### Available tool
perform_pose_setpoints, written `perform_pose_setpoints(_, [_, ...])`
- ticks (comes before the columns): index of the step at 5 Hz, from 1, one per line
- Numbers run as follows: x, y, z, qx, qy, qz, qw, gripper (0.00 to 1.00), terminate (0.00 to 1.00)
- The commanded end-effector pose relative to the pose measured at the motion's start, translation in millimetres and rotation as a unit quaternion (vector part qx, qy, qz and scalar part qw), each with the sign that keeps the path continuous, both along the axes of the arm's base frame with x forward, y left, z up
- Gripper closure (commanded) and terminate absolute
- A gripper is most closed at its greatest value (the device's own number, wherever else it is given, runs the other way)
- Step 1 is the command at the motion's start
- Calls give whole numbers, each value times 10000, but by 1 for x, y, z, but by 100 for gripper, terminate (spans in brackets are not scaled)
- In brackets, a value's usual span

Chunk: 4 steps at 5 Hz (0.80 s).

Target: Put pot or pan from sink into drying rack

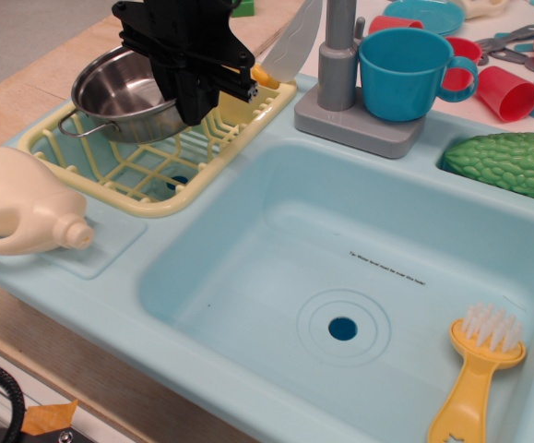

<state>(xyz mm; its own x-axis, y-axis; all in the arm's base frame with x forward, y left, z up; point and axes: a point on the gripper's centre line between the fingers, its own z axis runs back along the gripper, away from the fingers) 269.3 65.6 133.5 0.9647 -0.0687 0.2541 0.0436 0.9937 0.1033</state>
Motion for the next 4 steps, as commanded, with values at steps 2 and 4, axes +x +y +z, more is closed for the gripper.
perform_pose_setpoints(2, [2, 7, 3, 10, -76, -90, 9999, 0, 0])
perform_pose_setpoints(4, [2, 7, 3, 10, -76, -90, 9999, 0, 100])
